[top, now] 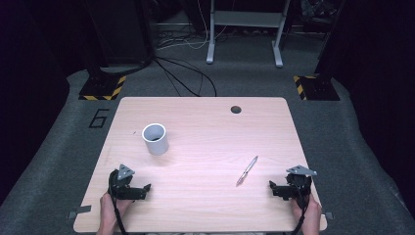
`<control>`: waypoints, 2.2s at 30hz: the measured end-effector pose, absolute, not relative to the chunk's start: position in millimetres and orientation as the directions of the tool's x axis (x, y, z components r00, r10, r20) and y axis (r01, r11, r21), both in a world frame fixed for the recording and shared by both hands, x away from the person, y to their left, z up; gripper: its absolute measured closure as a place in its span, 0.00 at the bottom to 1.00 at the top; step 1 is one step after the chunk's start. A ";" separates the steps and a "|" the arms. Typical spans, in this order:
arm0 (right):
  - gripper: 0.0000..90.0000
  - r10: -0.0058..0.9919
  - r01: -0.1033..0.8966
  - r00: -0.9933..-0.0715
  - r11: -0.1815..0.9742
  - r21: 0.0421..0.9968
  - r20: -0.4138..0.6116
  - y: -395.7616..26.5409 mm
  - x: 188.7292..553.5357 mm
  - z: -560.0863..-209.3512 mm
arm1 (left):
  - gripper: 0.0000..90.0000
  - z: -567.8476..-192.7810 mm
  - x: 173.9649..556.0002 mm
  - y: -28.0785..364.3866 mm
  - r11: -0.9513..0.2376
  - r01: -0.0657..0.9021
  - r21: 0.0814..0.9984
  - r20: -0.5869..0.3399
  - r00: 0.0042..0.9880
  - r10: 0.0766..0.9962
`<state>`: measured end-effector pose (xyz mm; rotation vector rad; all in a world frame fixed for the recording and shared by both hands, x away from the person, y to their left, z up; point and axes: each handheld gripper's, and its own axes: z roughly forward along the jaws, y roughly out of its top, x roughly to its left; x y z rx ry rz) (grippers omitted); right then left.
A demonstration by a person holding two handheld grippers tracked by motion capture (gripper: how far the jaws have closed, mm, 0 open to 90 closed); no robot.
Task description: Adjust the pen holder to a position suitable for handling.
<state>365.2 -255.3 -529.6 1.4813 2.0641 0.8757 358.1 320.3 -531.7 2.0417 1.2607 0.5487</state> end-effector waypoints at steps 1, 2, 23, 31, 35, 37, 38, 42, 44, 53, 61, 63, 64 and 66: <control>0.00 0.947 0.661 -0.322 0.222 0.717 0.004 -255.3 365.2 -529.6 | 0.00 -531.7 358.1 320.3 -0.311 0.615 0.725 0.007 0.445 0.895; 0.00 0.947 0.661 -0.322 0.222 0.717 0.004 -255.3 365.3 -529.6 | 0.00 -531.7 358.3 319.8 -0.307 0.617 0.725 0.004 0.442 0.897; 0.00 0.947 0.661 -0.322 0.222 0.717 0.004 -255.3 365.2 -529.5 | 0.00 -521.2 370.0 319.6 -0.270 0.619 0.737 -0.049 0.448 0.893; 0.00 0.947 0.661 -0.322 0.222 0.717 0.003 -255.3 365.3 -529.5 | 0.00 -500.5 380.8 320.1 -0.258 0.610 0.749 -0.063 0.453 0.889; 0.00 0.947 0.661 -0.321 0.221 0.717 0.004 -255.2 365.2 -529.5 | 0.00 -492.8 388.2 319.8 -0.255 0.604 0.755 -0.063 0.454 0.889; 0.00 0.947 0.660 -0.322 0.222 0.717 0.003 -255.2 365.3 -529.6 | 0.00 -492.0 390.3 318.7 -0.247 0.595 0.765 -0.060 0.448 0.892; 0.00 0.947 0.661 -0.322 0.222 0.717 0.004 -255.3 365.3 -529.6 | 0.00 -489.7 392.2 318.5 -0.248 0.596 0.764 -0.062 0.450 0.891; 0.00 0.947 0.661 -0.322 0.222 0.717 0.003 -255.3 365.3 -529.5 | 0.00 -481.6 400.2 317.3 -0.247 0.589 0.770 -0.060 0.451 0.890; 0.00 0.947 0.660 -0.322 0.222 0.717 0.003 -255.3 365.3 -529.5 | 0.00 -477.5 404.8 316.3 -0.249 0.583 0.774 -0.060 0.458 0.887; 0.00 0.947 0.660 -0.322 0.222 0.717 0.003 -255.3 365.3 -529.6 | 0.00 -462.9 426.0 316.6 -0.243 0.564 0.789 -0.044 0.447 0.893; 0.00 0.947 0.660 -0.322 0.222 0.717 0.003 -255.3 365.3 -529.6 | 0.00 -456.5 446.7 314.4 -0.228 0.557 0.799 -0.061 0.451 0.890; 0.00 0.947 0.660 -0.322 0.222 0.718 0.003 -255.2 365.3 -529.6 | 0.00 -455.7 451.7 311.6 -0.236 0.552 0.800 -0.052 0.455 0.889; 0.00 0.947 0.660 -0.322 0.222 0.718 0.003 -255.3 365.3 -529.6 | 0.00 -455.2 454.5 310.0 -0.247 0.544 0.802 -0.037 0.458 0.888; 0.00 0.947 0.661 -0.322 0.222 0.717 0.003 -255.3 365.3 -529.5 | 0.00 -454.8 459.0 308.2 -0.251 0.547 0.798 -0.041 0.465 0.884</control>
